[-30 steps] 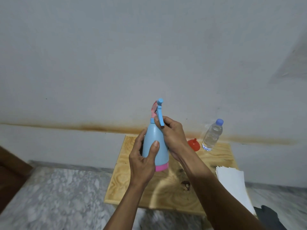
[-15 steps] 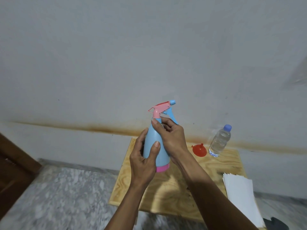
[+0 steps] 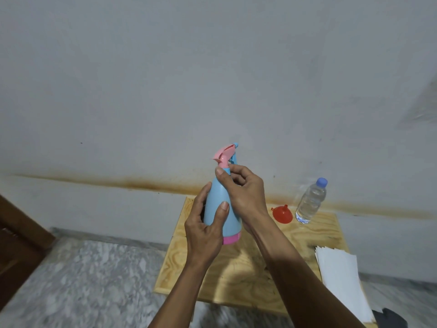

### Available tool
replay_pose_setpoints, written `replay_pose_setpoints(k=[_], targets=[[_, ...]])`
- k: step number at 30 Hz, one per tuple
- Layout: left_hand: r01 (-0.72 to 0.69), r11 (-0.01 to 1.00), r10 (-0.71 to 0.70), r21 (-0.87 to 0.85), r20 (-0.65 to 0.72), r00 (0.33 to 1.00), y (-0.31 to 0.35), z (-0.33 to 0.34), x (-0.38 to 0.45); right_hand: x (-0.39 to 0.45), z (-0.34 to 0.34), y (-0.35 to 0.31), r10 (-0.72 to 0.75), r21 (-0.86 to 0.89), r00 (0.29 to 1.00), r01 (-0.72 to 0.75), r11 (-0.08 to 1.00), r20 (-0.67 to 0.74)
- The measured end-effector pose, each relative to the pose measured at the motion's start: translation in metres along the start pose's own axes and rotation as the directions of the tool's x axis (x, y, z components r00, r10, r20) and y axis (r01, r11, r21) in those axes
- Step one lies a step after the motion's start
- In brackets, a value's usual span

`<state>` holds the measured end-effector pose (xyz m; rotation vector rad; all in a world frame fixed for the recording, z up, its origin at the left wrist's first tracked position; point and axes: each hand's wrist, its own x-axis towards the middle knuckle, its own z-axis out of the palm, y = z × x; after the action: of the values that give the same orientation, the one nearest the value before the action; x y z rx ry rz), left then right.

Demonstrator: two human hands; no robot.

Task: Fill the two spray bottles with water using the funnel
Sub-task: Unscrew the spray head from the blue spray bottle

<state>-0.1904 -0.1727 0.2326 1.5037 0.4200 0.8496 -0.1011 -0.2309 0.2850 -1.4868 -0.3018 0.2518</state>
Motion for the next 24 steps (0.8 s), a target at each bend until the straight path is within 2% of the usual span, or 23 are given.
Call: replay_pose_setpoints(k=[9, 19, 24], targets=[[0.014, 1.000, -0.014, 0.025, 0.001, 1.000, -0.005, -0.009, 0.000, -0.004, 0.009, -0.001, -0.042, 0.039, 0.998, 0.044, 0.998, -0.054], [0.067, 0.996, -0.069, 0.061, 0.022, 0.997, -0.020, -0.029, -0.006, 0.006, 0.010, -0.020, -0.023, 0.204, 0.997, 0.036, 0.978, -0.067], [0.117, 0.987, -0.121, 0.111, 0.023, 0.992, -0.036, -0.056, -0.004, 0.018, 0.010, -0.035, -0.065, 0.311, 0.973, 0.133, 0.941, -0.220]])
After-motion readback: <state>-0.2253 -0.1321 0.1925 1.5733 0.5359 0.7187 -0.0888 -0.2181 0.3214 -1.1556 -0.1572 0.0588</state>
